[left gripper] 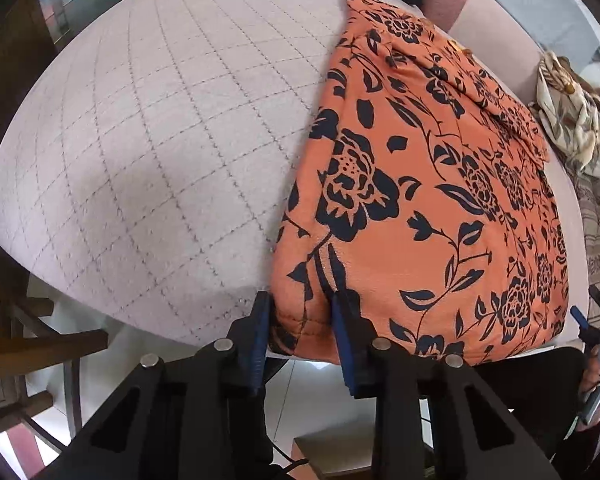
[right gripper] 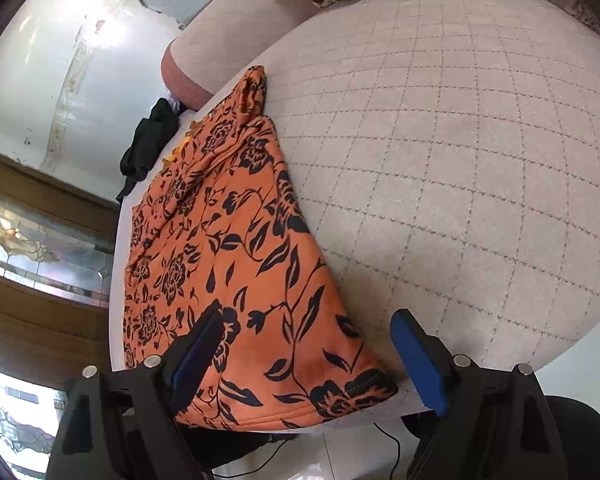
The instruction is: Fold small clothes
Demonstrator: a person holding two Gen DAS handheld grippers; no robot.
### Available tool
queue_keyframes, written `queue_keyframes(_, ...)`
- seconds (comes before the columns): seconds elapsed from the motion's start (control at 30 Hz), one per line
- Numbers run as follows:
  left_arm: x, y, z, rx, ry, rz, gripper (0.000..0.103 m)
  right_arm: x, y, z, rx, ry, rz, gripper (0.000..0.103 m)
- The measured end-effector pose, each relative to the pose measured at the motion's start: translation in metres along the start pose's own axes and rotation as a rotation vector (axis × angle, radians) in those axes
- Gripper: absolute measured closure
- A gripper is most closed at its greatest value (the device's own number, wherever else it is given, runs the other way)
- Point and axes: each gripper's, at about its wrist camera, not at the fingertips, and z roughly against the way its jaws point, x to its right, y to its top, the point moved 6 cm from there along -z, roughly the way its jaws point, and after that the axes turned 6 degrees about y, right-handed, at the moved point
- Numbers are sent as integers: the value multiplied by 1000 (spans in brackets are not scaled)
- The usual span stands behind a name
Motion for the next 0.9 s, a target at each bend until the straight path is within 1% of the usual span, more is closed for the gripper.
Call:
queue_keyframes(0.03, -1, 3, -3, -9, -1, 8, 59, 1, 1, 1, -1, -4, -4, 16)
queue_keyframes(0.07, -3, 5, -2, -7, -14, 30, 50, 2, 1, 2, -5, -15, -8, 16)
queue_keyframes(0.1, -5, 9, -2, 3, -21, 45, 43, 3, 2, 3, -6, -26, -6, 16)
queue_keyframes(0.17, -11, 15, 6, 39, -20, 56, 40, 5, 4, 6, -2, -58, 5, 16)
queue_keyframes(0.23, -13, 21, 11, 64, -5, 50, 38, 4, 4, 7, -13, -78, 20, 16)
queue_keyframes(0.27, -8, 22, 9, 64, 1, 46, 38, 4, 4, 6, -21, -82, 22, 16)
queue_keyframes(0.33, -3, 23, 2, 41, 2, 25, 38, 4, 2, 2, -45, -97, 30, 16)
queue_keyframes(0.4, 10, 24, -8, 22, -13, 0, 38, 6, -1, -4, -62, -105, 36, 16)
queue_keyframes(0.43, 16, 25, -11, 22, -16, -13, 38, 6, -3, -8, -76, -105, 35, 18)
queue_keyframes(0.47, 19, 25, -12, 27, -7, -22, 39, 6, -6, -13, -88, -102, 34, 23)
queue_keyframes(0.53, 25, 26, -14, 32, 6, -49, 51, 4, -12, -25, -121, -95, 35, 30)
queue_keyframes(0.57, 27, 27, -15, 34, 13, -54, 62, 4, -14, -30, -127, -107, 54, 31)
queue_keyframes(0.6, 27, 28, -15, 35, 13, -57, 76, 0, -16, -34, -121, -141, 92, 31)
queue_keyframes(0.63, 28, 28, -15, 34, 3, -57, 84, -3, -18, -36, -123, -163, 119, 36)
queue_keyframes(0.67, 28, 28, -15, 27, -30, -53, 95, -6, -19, -37, -128, -187, 153, 54)
queue_keyframes(0.7, 26, 27, -12, 22, -64, -46, 95, -9, -21, -39, -139, -210, 193, 68)
queue_keyframes(0.73, 26, 27, -12, 24, -65, -46, 95, -12, -25, -41, -162, -225, 234, 88)
queue_keyframes(0.77, 27, 28, -11, 27, -60, -55, 95, -15, -28, -43, -187, -214, 256, 93)
queue_keyframes(0.83, 30, 29, -5, 44, -80, -71, 95, -23, -30, -42, -206, -203, 292, 94)
queue_keyframes(0.87, 30, 30, -1, 52, -89, -79, 95, -27, -29, -39, -202, -198, 309, 94)
queue_keyframes(0.9, 30, 31, 2, 61, -96, -87, 95, -33, -28, -34, -195, -174, 318, 94)
